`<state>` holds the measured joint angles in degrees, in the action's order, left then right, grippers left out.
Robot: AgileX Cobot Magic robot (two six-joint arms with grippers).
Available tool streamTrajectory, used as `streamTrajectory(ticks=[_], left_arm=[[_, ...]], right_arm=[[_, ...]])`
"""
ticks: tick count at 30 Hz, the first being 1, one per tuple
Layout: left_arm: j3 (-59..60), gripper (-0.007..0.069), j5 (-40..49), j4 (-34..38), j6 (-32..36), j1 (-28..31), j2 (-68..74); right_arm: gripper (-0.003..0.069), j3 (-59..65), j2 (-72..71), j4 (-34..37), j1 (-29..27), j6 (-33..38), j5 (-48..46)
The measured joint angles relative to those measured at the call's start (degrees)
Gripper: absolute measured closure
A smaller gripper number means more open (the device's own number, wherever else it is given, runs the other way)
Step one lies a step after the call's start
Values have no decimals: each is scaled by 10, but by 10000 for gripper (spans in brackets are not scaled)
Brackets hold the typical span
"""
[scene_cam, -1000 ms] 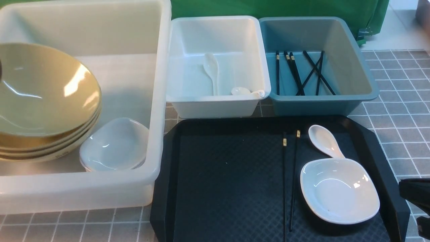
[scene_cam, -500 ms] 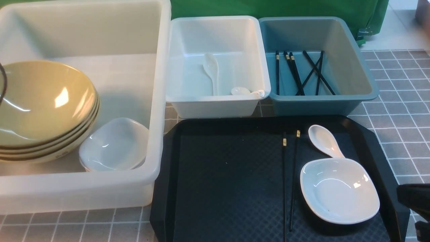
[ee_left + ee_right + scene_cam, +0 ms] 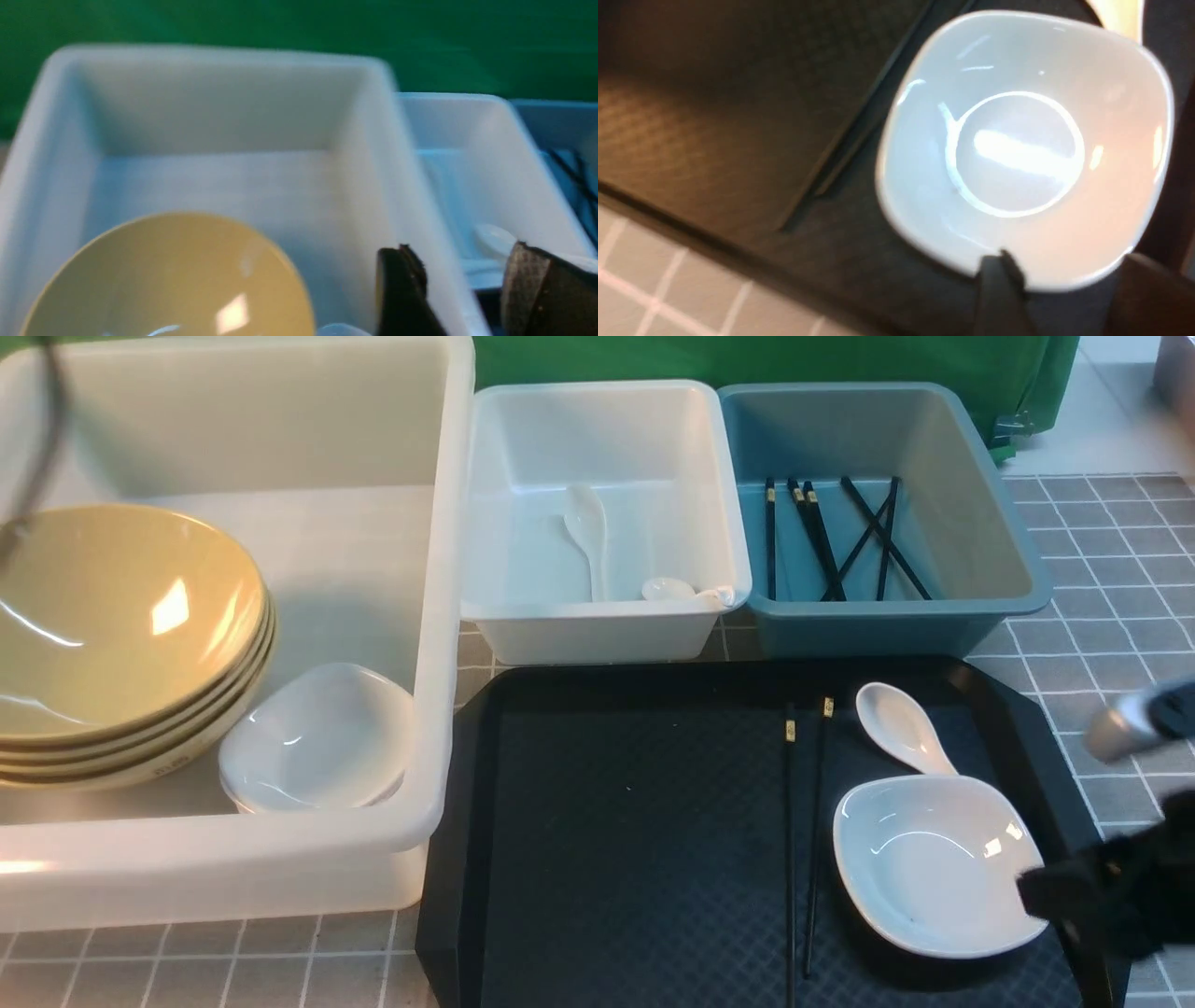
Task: On grey table put chopsticks spoon bowls plates into blue grey white boxes.
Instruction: 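Reach for and grasp the small white dish on the black tray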
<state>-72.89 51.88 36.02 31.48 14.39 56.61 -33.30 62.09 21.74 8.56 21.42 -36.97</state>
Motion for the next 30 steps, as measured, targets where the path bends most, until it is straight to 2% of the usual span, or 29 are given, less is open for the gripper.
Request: streamTrajectory(ticks=[1,2,4,6,9,17,22,26,28,30], left_arm=[[9,535,0,0,13,-41,-21],[21,576,-3,-2,20,-68,-39],[61,622,-9,-8,26,-118,-79],[125,633,-16,-20,26,-154,-116],[215,634,-25,-53,28,-175,-151],[405,634,-71,-165,11,-179,-186],[478,634,-153,-202,-48,-180,-191],[480,636,-222,-220,-101,-181,-218],[480,636,-236,-231,-119,-181,-240],[481,636,-243,-241,-134,-181,-266]], right_arm=[[237,-23,34,-35,0,-27,-2],[218,-47,67,-60,0,-56,-4],[203,-86,124,-104,0,-91,-13],[199,-115,178,-122,0,-112,-15],[197,-133,229,-125,0,-115,-6],[216,-143,306,-119,0,-118,22],[397,-151,322,-75,0,-76,2],[559,-197,300,-48,3,-50,-71],[593,-220,279,-51,13,-49,-102],[597,-243,259,-55,25,-48,-119]])
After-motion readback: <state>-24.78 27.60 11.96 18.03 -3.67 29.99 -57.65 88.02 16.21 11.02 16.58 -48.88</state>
